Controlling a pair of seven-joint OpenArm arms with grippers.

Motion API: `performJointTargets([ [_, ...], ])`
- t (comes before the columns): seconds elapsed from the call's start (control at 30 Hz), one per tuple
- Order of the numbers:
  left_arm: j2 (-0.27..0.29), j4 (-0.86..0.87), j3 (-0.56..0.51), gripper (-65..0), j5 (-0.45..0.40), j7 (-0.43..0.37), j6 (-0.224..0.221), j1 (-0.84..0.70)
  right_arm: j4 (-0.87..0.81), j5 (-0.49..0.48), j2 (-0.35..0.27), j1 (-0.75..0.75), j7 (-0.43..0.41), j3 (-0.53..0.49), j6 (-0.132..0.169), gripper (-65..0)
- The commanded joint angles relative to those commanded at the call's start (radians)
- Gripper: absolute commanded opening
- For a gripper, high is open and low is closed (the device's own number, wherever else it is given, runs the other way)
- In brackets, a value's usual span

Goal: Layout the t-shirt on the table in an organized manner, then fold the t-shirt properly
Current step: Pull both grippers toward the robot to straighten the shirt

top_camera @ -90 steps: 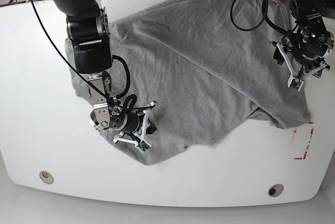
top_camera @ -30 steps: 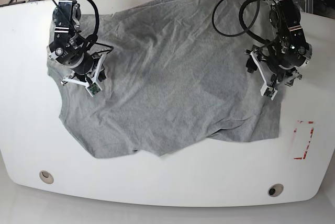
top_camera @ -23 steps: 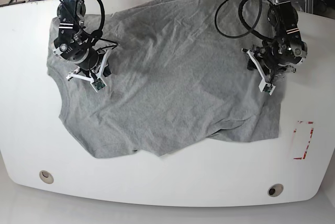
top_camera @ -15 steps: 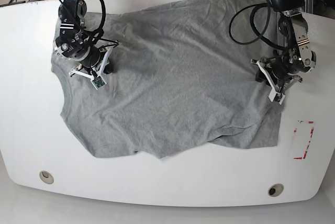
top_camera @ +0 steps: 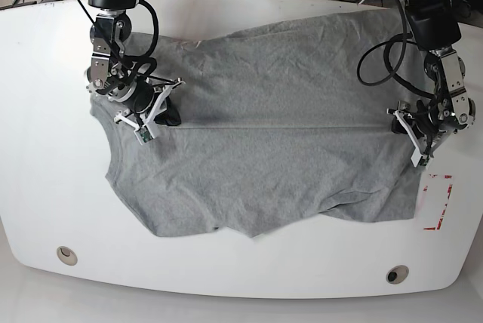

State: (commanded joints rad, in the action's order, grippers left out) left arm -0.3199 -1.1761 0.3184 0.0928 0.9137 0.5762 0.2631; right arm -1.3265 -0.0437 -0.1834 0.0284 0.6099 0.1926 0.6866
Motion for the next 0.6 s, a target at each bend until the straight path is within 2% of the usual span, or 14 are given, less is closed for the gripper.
performJointTargets([
  [0.17,0.0,0.012,-0.055,-29.9,0.006,0.0,0.0,0.043,-0.008,-0.005,0.0,0.011,0.0,0.0,0.002,-63.1],
  [0.3,0.0,-0.072,-0.084,-29.7,0.008,0.011,0.002,0.043,-0.101,-0.006,0.0,0.011,0.02,0.0,0.0,-62.9],
  [0.43,0.0,-0.186,-0.083,-25.1,0.009,0.091,0.003,0.038,-0.198,-0.008,0.003,0.009,0.1,0.0,0.0,-62.9],
  [0.5,0.002,-0.265,-0.08,-22.4,0.009,0.147,0.025,0.034,-0.261,-0.005,0.02,0.006,0.147,0.003,0.0,-62.9],
  [0.6,0.0,-0.371,-0.078,-20.8,0.009,0.206,0.091,-0.017,-0.354,0.0,0.028,-0.035,0.215,0.006,-0.003,-62.9],
])
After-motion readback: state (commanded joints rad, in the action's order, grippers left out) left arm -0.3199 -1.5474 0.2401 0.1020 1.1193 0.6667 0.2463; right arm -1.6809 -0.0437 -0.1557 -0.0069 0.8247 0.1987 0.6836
